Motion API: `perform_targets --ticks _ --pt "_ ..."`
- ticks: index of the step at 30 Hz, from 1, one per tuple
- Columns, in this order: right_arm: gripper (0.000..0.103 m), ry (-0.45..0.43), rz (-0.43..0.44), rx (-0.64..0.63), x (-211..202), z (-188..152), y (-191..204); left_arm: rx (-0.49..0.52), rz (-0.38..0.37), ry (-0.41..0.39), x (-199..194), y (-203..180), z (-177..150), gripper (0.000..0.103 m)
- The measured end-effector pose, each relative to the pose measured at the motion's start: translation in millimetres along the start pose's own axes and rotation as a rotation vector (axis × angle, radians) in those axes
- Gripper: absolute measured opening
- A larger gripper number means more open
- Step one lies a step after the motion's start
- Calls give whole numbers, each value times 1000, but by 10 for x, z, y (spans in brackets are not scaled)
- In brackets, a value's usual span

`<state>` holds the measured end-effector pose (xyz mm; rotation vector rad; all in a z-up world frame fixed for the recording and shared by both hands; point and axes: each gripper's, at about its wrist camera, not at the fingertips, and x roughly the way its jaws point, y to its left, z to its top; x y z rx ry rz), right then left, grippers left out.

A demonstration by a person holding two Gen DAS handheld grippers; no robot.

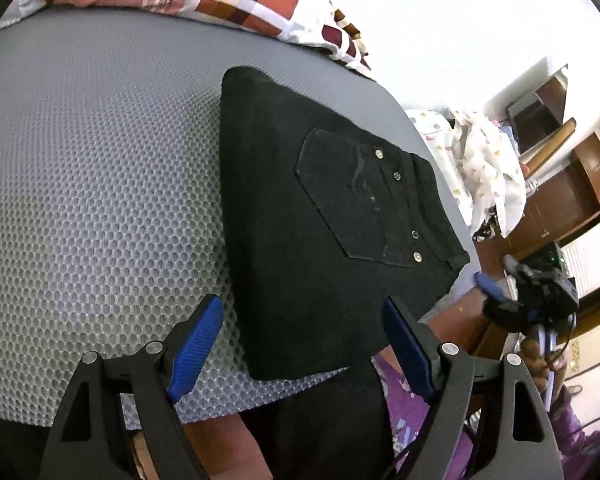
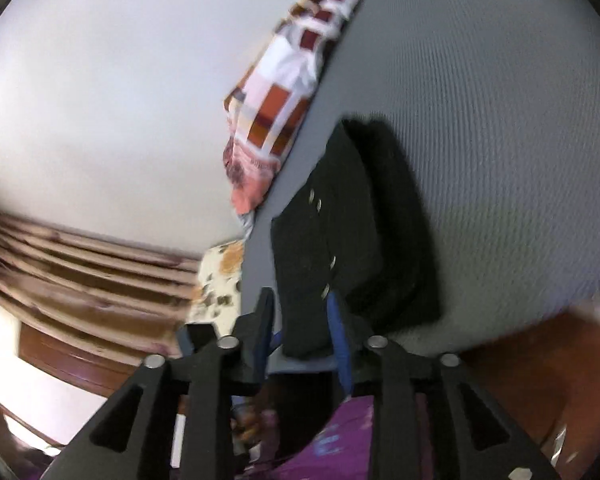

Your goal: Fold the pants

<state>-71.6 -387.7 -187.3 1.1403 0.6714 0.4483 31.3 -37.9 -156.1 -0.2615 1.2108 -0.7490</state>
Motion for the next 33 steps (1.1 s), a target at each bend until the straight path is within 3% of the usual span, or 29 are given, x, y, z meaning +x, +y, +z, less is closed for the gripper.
perform_targets --ticks 3,7,10,13,17,18,19,25,28,30,33 --pt "36 0 -112 11 123 17 -70 12 4 4 6 -29 14 81" --pt "36 -19 -61 77 162 53 -153 10 3 11 32 -37 30 81" --pt "37 -21 -111 15 181 56 -21 9 -3 8 67 -53 53 81" --pt "46 -38 -123 18 249 107 -3 13 1 11 99 -63 36 81" --pt "50 -38 -128 24 387 116 1 10 4 16 144 -63 52 82" --pt "38 -36 -148 -3 412 107 44 10 9 16 148 -57 53 81" --pt "15 -22 -161 -23 425 96 82 10 14 14 146 -54 61 81" --pt "14 -39 -43 -2 139 5 265 15 8 -48 -5 -28 158 81" --pt "14 -8 -120 94 200 -85 -134 1 11 -23 57 10 161 81" --pt "11 -4 -49 215 259 -144 -472 2 19 -8 110 18 145 81" --pt "12 -2 -41 182 275 -84 -417 9 30 10 179 16 120 81"
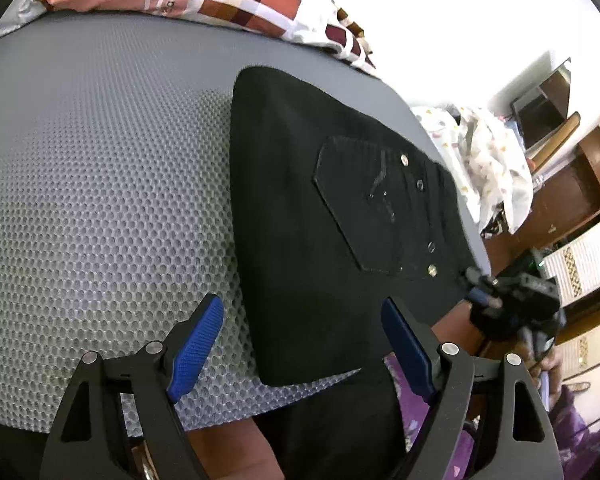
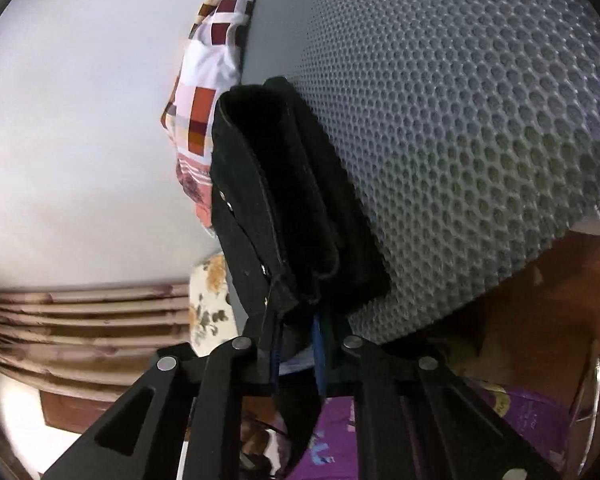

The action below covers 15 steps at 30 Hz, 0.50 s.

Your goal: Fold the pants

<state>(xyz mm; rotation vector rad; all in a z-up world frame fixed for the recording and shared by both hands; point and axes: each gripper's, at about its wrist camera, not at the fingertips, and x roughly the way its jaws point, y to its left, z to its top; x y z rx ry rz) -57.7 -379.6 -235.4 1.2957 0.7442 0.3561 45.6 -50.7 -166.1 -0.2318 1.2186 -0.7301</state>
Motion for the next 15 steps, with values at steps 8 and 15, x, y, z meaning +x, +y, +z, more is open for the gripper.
perform_targets --ticks 8,15 --pt "15 31 28 38 -32 33 -64 45 40 16 134 -61 -30 81" --pt "42 -30 -122 -118 -332 103 286 62 52 1 73 -93 -40 81"
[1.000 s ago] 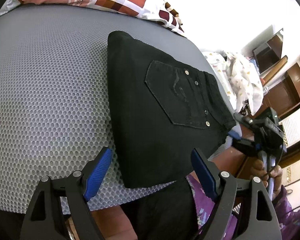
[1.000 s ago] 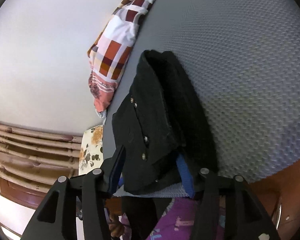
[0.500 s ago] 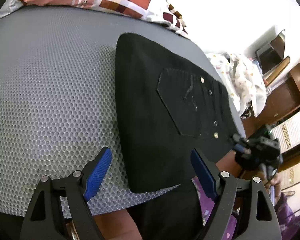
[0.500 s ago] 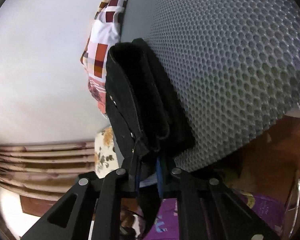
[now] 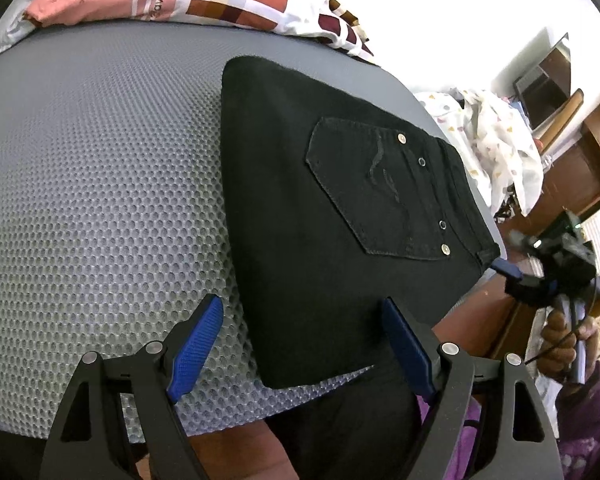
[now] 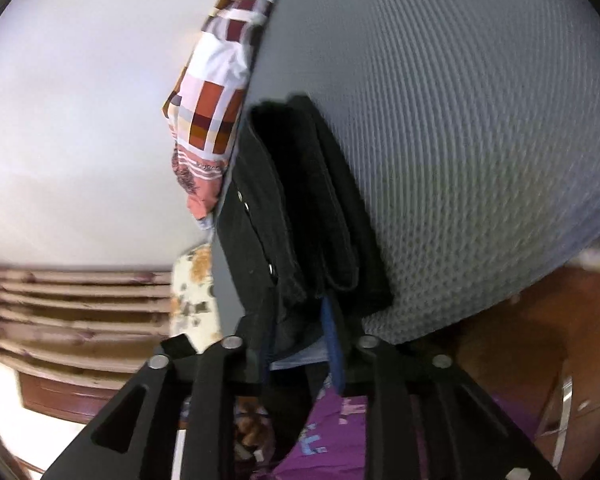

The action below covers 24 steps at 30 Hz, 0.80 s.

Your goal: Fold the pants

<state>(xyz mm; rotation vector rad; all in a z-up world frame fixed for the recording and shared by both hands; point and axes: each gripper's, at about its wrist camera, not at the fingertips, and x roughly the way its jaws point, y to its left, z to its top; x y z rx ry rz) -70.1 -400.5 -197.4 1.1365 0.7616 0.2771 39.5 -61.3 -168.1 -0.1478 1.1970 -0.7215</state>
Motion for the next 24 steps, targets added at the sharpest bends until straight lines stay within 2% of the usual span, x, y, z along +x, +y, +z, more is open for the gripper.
perform_targets --ticks 1,3,7,9,12,16,20,24 --pt "58 -22 -38 -43 -41 41 78 -5 -8 -4 -28 16 2 81" --pt "70 -49 -102 -124 -62 147 205 -21 -25 -20 -84 48 23 82" --pt "70 -9 -160 -237 158 344 271 -52 -59 -24 -120 174 102 81" --pt "70 52 -129 -247 338 437 185 -31 -55 -33 -117 189 158 82" --pt "70 99 -132 -255 536 545 111 36 -15 -2 -21 174 258 82" --pt "69 158 -28 -259 662 659 105 118 17 43 139 127 332 82" --pt "74 250 -27 -316 740 685 185 161 26 53 234 100 398 82" --pt "76 286 -47 -356 773 658 251 185 35 59 309 52 466 82"
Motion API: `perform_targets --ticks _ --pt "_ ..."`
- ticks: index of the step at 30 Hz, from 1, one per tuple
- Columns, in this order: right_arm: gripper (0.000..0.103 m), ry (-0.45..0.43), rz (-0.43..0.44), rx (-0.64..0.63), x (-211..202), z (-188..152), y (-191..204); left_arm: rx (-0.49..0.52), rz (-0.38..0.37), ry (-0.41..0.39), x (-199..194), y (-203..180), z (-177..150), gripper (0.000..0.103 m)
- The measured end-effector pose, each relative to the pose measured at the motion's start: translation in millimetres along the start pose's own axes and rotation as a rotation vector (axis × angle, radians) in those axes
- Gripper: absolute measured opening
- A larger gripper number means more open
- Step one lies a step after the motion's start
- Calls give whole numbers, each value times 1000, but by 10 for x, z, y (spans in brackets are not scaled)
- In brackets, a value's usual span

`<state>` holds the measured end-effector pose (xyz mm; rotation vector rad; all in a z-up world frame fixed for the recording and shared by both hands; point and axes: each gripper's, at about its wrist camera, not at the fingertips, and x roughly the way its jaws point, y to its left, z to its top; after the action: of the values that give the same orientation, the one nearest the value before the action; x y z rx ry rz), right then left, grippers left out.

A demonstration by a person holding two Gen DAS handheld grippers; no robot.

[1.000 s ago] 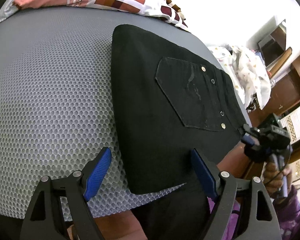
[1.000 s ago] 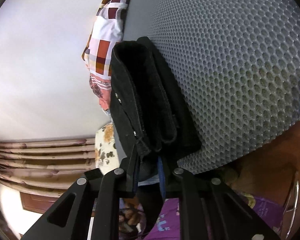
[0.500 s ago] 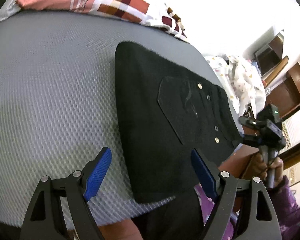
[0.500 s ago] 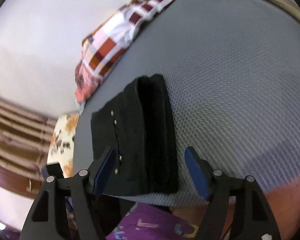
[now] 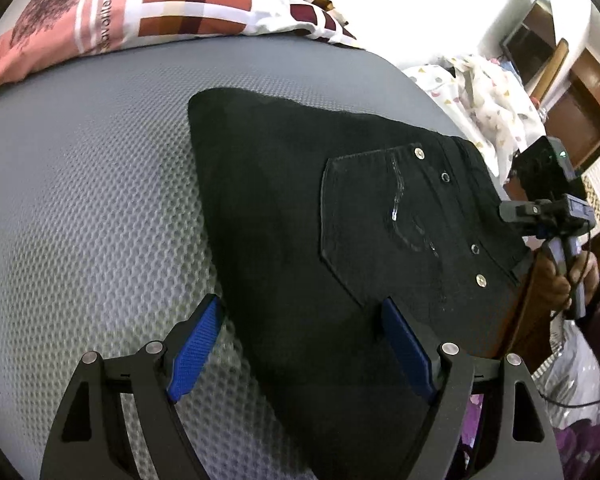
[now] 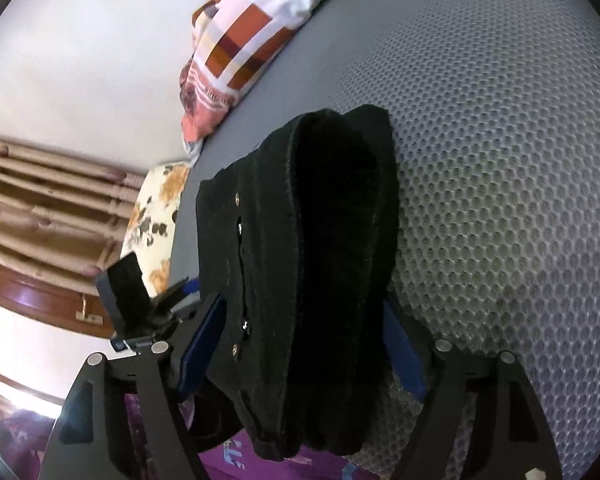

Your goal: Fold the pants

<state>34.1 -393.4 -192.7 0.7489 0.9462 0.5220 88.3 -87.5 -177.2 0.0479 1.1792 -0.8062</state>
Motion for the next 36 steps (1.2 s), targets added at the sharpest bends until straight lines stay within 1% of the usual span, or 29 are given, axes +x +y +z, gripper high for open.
perform_targets --ticks 3,5,7,8,10,13,17,24,32,33,34,36 --pt "76 23 -63 -58 51 -12 113 37 10 2 49 -66 49 82" --pt "76 31 -107 -94 104 8 195 90 55 4 85 -161 65 82" --pt "74 41 -137 -131 129 9 243 110 79 3 124 -198 82 82" --pt "71 43 -148 -140 121 9 242 116 82 1 140 -202 96 82" --pt "52 41 -169 -129 102 24 196 129 86 -5 145 -210 93 81" --pt "44 37 -137 -89 37 37 71 146 88 -4 161 -221 112 81" --pt "45 19 -128 -77 3 17 58 168 102 -5 184 -252 144 81" --pt "45 9 -127 -89 21 -15 74 175 118 -3 207 -269 178 81" --pt "51 -8 -138 -87 60 -23 144 177 140 -3 225 -285 182 85" --pt "55 -13 -138 -84 75 -21 161 176 142 -1 225 -285 185 85" --pt "63 -15 -127 -80 93 -12 178 177 143 1 227 -285 187 85" --pt "73 -15 -117 -91 131 -9 228 177 145 4 231 -284 186 86"
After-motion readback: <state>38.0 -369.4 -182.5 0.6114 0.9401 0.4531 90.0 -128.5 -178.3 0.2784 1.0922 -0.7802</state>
